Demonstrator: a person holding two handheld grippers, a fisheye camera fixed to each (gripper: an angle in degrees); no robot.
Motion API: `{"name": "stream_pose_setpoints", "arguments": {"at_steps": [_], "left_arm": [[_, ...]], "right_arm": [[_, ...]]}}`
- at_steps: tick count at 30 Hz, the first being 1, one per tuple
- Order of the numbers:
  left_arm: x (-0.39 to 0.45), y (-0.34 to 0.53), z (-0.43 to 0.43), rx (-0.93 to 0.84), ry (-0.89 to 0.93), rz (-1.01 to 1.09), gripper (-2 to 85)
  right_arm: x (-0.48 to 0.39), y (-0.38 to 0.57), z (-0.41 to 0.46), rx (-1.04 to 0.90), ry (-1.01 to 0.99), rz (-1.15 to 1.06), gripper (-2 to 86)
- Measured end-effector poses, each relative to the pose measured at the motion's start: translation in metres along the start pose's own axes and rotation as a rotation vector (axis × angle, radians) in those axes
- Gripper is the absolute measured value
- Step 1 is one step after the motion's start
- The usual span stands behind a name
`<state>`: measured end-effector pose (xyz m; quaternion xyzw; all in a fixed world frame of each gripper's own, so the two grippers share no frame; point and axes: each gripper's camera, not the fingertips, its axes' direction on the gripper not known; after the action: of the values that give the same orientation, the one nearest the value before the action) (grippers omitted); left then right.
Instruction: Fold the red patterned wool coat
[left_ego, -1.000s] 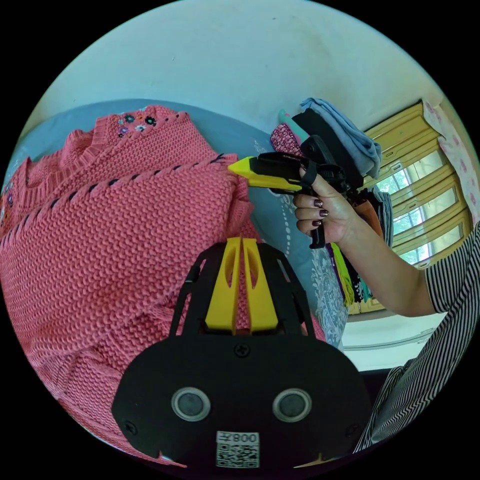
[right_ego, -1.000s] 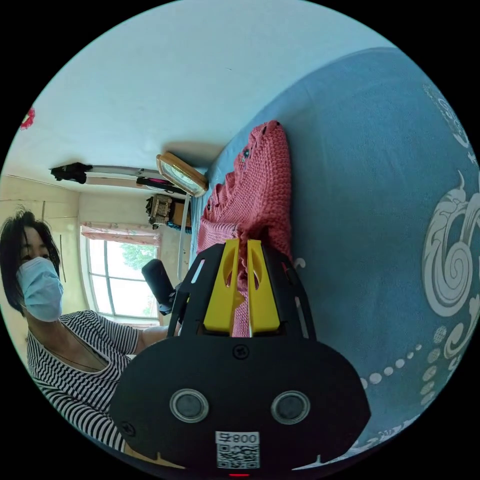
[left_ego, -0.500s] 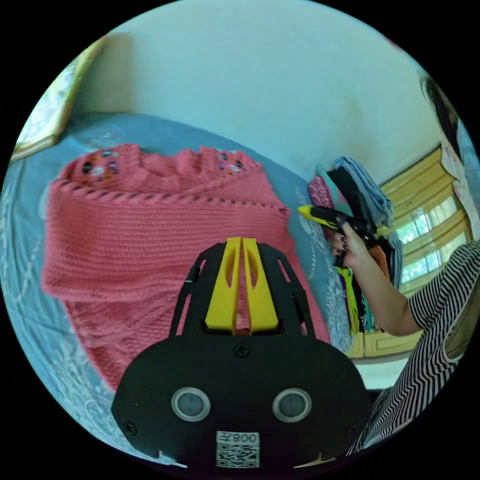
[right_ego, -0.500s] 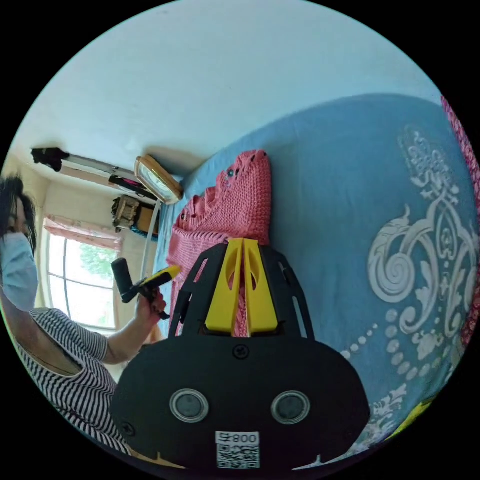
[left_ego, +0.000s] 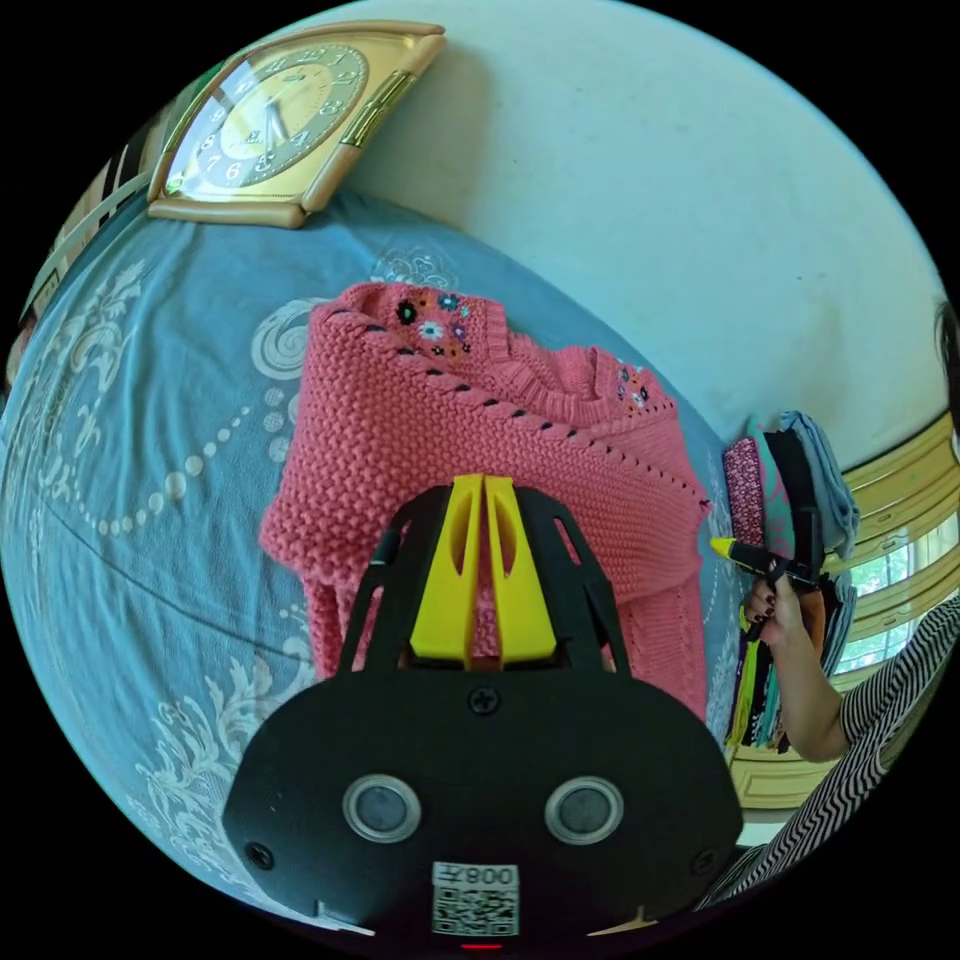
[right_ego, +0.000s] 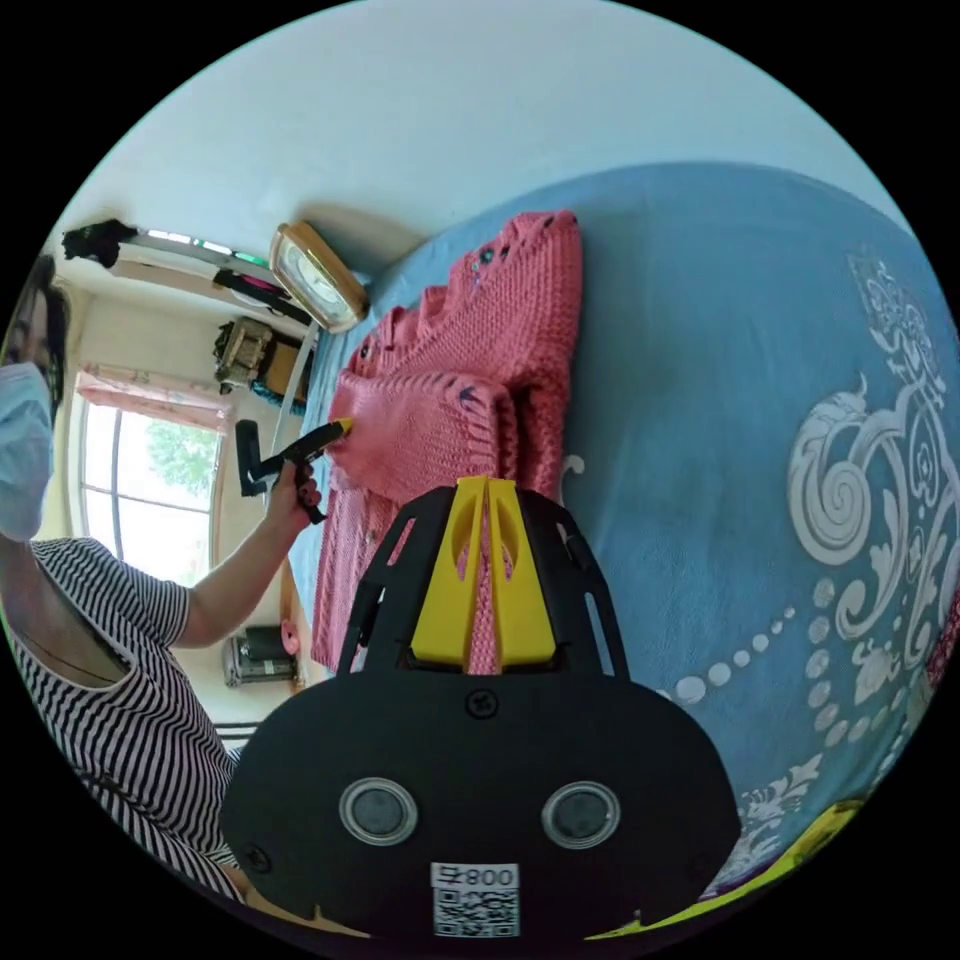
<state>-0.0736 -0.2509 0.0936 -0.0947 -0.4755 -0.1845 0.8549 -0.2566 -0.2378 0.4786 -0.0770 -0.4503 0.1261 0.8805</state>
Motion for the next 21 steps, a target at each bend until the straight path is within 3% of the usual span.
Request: {"name": "stream_pose_setpoints", "arguments": {"at_steps": [5,9,12,21], "left_arm": [[-0.013,0.018,0.023,-0.043,-0.003,0.056,0.3],[-0.028,0.036,0.030,-0.034,-0.001,0.055,0.3],[-0.038,0.052,0.029,-0.024,-0.010,0.051,0.4],[-0.114,0.162,0.003,-0.003,0.266,-0.203,2.8]], "right_arm": [[-0.040,-0.009,0.010,0.035,0.146,-0.142,0.1],[-0.045,-0.011,0.048,-0.062,0.297,-0.185,0.1],[-0.046,-0.002,0.047,-0.038,0.292,-0.164,0.0],[-0.043,0.057,0.011,0.037,0.239,-0.028,0.1]]}}
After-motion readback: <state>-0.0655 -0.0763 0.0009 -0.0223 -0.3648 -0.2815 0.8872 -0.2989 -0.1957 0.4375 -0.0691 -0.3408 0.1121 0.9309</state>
